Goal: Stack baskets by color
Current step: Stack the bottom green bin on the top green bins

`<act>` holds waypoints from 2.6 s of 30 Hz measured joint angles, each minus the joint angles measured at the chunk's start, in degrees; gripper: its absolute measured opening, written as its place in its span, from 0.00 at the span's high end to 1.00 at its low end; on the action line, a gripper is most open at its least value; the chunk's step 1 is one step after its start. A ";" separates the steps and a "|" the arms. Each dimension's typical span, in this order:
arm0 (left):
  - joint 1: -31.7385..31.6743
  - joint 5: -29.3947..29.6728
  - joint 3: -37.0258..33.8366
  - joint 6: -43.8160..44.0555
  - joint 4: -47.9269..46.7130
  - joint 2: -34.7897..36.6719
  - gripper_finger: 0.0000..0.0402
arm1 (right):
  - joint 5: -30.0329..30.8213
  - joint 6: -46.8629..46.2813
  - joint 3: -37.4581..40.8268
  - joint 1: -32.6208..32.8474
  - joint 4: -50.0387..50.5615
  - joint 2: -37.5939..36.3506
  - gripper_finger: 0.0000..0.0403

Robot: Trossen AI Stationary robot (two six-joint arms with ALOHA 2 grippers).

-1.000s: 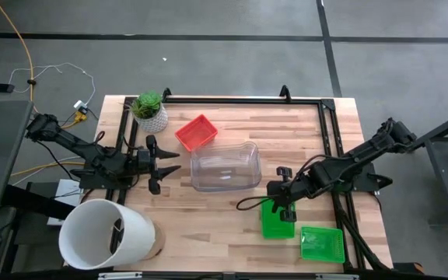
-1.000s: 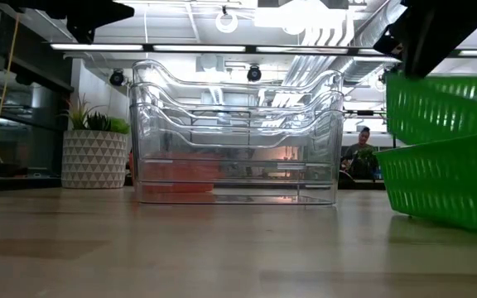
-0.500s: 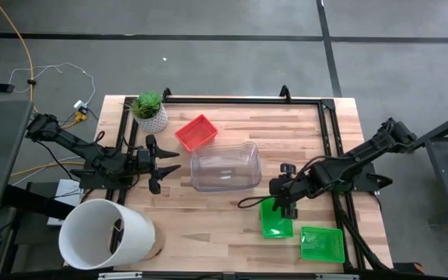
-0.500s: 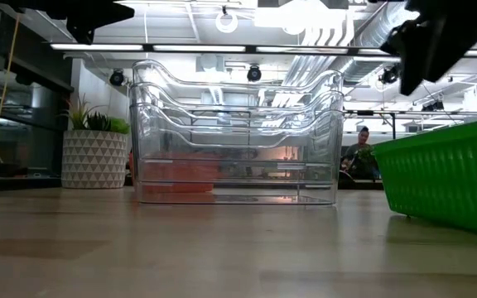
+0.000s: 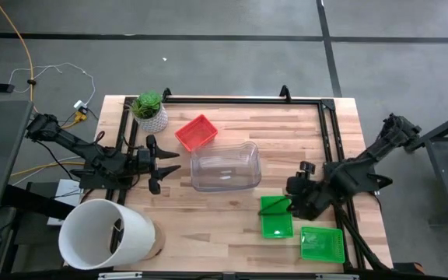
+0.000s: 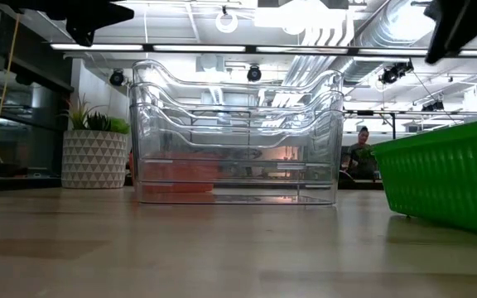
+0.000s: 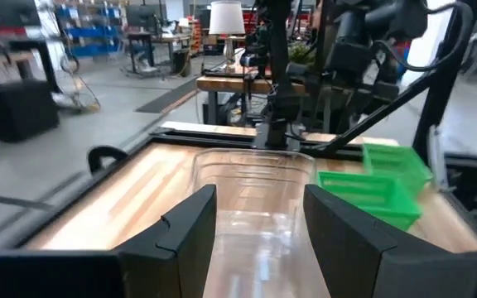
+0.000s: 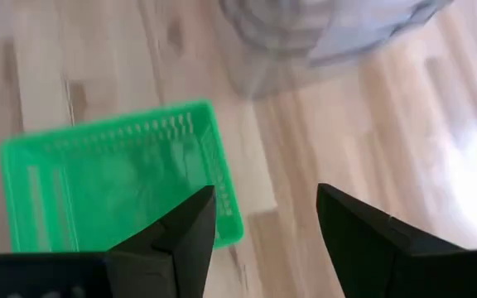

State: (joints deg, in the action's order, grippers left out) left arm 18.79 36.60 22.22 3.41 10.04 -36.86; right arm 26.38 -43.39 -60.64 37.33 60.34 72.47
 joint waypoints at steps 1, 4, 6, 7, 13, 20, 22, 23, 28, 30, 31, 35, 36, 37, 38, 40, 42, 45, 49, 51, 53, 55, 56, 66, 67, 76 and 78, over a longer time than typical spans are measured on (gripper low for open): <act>-0.01 -0.72 0.00 1.69 0.00 0.00 0.57 | 2.36 -0.99 0.00 1.28 -0.24 -0.20 0.51; 0.00 -5.01 0.00 5.41 0.15 -0.40 0.57 | 9.20 -2.68 0.02 4.67 -0.28 -0.20 0.51; 0.01 -6.33 0.00 5.86 0.25 -0.58 0.57 | 11.67 -3.07 0.02 5.80 -0.02 -0.20 0.51; 0.02 -6.36 0.00 5.71 0.59 -0.55 0.57 | 12.11 -3.09 0.02 5.89 0.48 -0.20 0.51; -0.02 -6.09 0.00 5.52 0.66 -0.85 0.57 | 12.51 -1.20 0.07 1.43 1.71 -0.98 0.51; 0.02 -5.99 0.00 6.48 0.43 -1.28 0.57 | 3.83 21.91 0.07 -14.65 -10.96 -1.01 0.54; 0.02 -5.98 0.00 6.74 0.32 -1.29 0.57 | -1.59 29.26 0.07 -20.75 -16.14 -1.01 0.59; 0.02 -5.98 0.00 7.46 0.14 -1.27 0.57 | -4.93 32.58 0.07 -23.65 -18.91 -1.01 0.62; 0.02 -7.62 0.00 9.37 -0.68 -1.27 0.57 | -21.60 42.22 2.07 -34.92 -31.39 -1.13 0.82; 0.02 -7.96 0.00 9.01 -1.10 -1.27 0.57 | -27.12 43.40 5.95 -37.05 -35.74 -2.07 0.92; 0.02 -7.96 0.00 8.97 -1.11 -1.27 0.57 | -29.41 43.61 8.42 -37.69 -38.49 -2.68 0.96; 0.02 -7.09 0.00 6.90 -0.96 -1.00 0.57 | -32.34 42.07 20.87 -38.48 -52.48 -7.25 0.96; 0.05 -6.28 0.00 5.98 -0.97 -0.77 0.57 | -32.35 41.83 23.96 -38.45 -57.92 -8.61 0.96; 0.15 -5.37 0.00 5.17 -0.79 -0.46 0.57 | -32.13 41.44 26.94 -38.45 -63.38 -10.21 0.96; 0.40 -4.09 0.00 4.56 -0.72 0.04 0.57 | -31.53 41.13 29.63 -38.45 -68.95 -11.52 0.96; 1.49 -0.88 0.00 3.30 -0.87 1.77 0.57 | -30.76 41.57 34.34 -38.38 -79.17 -13.70 0.99; 3.13 1.96 0.00 1.85 -0.78 3.45 0.57 | -29.42 42.41 37.98 -37.81 -88.22 -15.02 0.99; 6.18 4.75 0.00 -0.48 -1.15 5.93 0.57 | -27.93 43.55 40.65 -36.02 -96.17 -15.89 0.99; 9.78 7.67 0.00 -2.69 -1.16 6.98 0.57 | -27.36 45.21 40.87 -32.56 -98.37 -15.79 1.00; 11.09 8.46 0.00 -3.13 -1.22 6.69 0.57 | -24.92 46.48 40.87 -30.45 -98.38 -15.79 1.00; 11.99 9.20 0.00 -3.18 -1.08 6.08 0.57 | -21.75 48.11 40.87 -28.79 -98.34 -15.79 1.00; 12.41 9.98 0.00 -3.51 -0.87 5.66 0.57 | -19.12 48.44 40.87 -27.72 -98.34 -15.79 1.00; 12.54 10.50 0.00 -3.66 -0.74 5.55 0.57 | -18.49 48.67 40.86 -27.40 -98.34 -15.79 1.00; 12.55 10.56 0.00 -2.59 -0.90 5.25 0.57 | -17.86 48.38 40.87 -26.76 -98.34 -15.79 1.00; 12.56 10.55 0.00 -2.59 -0.87 5.27 0.57 | -17.86 48.40 40.86 -26.76 -98.34 -15.79 1.00; 12.55 10.52 0.00 -2.58 -0.94 5.27 0.57 | -23.97 43.12 37.71 -26.61 -98.64 -15.76 0.99; 12.55 10.51 0.00 -2.57 -1.01 5.26 0.57 | -24.89 41.14 33.92 -25.63 -91.58 -15.79 0.97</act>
State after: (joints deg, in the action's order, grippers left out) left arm 31.33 47.11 22.22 0.84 9.03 -31.60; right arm 1.48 -2.24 -26.73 11.70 -31.24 56.69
